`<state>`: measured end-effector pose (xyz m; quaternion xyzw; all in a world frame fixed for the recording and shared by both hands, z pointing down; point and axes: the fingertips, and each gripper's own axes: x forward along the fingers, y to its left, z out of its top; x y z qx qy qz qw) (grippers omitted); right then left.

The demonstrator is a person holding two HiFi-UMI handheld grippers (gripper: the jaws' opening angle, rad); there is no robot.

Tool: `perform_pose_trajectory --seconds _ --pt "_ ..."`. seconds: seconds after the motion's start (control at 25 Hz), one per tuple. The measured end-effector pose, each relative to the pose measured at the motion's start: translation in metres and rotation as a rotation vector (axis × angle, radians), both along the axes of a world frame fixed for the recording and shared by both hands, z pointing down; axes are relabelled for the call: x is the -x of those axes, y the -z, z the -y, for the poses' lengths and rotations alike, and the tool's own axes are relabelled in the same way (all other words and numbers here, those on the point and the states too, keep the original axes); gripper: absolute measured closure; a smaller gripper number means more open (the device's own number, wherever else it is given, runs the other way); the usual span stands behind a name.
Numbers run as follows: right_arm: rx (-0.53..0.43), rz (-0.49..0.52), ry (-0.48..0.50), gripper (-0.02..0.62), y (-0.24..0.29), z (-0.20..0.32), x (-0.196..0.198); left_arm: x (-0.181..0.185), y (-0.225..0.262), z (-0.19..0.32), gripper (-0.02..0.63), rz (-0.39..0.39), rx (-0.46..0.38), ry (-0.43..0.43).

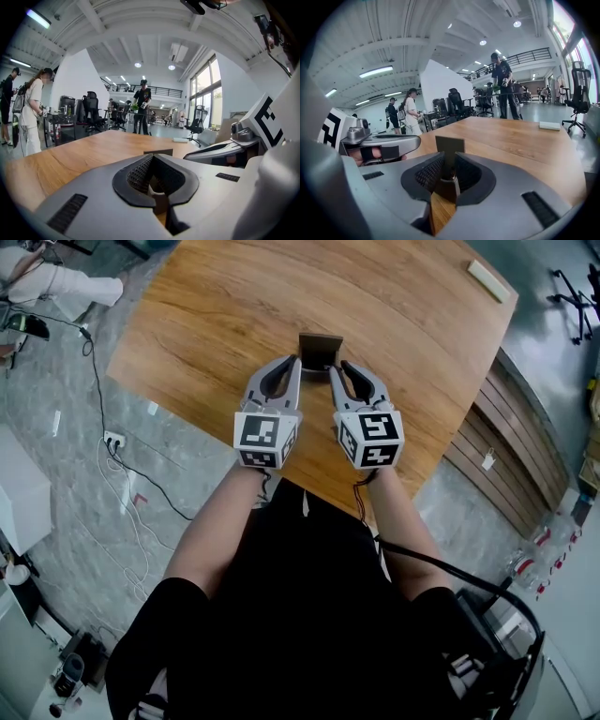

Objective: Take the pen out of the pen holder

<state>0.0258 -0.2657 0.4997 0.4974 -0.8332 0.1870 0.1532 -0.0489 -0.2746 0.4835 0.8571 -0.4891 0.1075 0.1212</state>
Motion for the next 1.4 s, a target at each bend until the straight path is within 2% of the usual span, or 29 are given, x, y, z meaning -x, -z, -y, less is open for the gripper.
perform_pose_trajectory --seconds 0.24,0.4,0.6,0.92,1.4 --pt "-0.140 -0.006 -0.038 0.552 0.070 -0.006 -0.016 -0.008 0.052 -0.013 0.606 -0.003 -0.083 -0.013" --pt "-0.246 -0.010 -0.062 0.580 0.120 -0.013 -0.027 -0.016 0.088 -0.022 0.606 -0.021 -0.128 -0.024" --pt "-0.341 -0.002 -0.050 0.581 0.164 -0.027 -0.024 -0.023 0.124 -0.032 0.606 -0.038 -0.186 -0.037" --pt "-0.388 0.012 -0.010 0.581 0.194 -0.048 -0.006 -0.026 0.155 -0.054 0.606 -0.045 -0.230 -0.060" --pt "-0.397 0.024 -0.013 0.581 0.200 -0.051 -0.007 -0.022 0.164 -0.053 0.606 -0.043 -0.250 -0.051"
